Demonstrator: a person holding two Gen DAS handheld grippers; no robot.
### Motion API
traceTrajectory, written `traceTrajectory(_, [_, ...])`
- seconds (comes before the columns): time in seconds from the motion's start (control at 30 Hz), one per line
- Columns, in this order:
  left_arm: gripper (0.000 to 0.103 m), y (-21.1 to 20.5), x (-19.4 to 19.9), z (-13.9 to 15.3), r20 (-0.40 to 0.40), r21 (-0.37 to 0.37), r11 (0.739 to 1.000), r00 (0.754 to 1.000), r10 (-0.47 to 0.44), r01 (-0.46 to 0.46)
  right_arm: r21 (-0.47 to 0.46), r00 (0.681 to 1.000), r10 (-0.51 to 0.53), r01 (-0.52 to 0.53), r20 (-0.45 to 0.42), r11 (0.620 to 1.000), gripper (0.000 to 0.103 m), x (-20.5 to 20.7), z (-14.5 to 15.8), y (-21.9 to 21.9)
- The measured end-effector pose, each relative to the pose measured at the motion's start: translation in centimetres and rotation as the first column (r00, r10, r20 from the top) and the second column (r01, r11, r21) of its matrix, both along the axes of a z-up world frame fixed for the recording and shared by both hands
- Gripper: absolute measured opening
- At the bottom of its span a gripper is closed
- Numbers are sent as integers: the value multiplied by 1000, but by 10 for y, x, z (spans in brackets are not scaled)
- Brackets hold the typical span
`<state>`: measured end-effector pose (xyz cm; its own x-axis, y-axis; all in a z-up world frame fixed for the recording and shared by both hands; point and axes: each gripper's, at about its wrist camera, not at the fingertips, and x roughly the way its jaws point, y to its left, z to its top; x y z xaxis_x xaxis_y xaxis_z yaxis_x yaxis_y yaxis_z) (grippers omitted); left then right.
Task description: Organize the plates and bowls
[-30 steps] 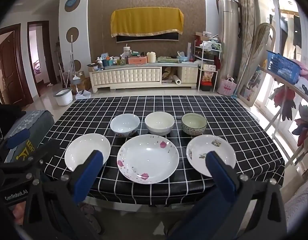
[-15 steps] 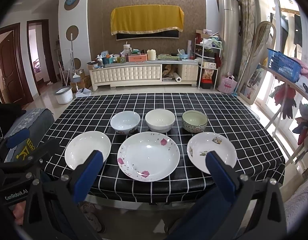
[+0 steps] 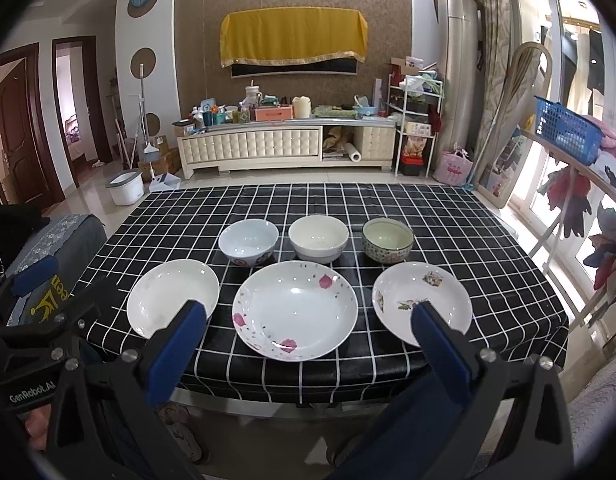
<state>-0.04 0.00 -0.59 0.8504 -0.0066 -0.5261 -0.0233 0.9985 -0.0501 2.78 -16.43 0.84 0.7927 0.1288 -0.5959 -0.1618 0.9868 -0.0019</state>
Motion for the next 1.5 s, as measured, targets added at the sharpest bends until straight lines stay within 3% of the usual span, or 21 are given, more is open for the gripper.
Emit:
traceTrajectory(1.3, [103,-2,-2,-1,-9,1,1000,1000,-8,8,9,1000,-3,3,-23,1000,103,0,-3,-4])
traceTrajectory(1.5, [103,1,2,3,-5,12,1000,1000,-9,9,46,999,28,-27,-25,999,103,8,1,-2])
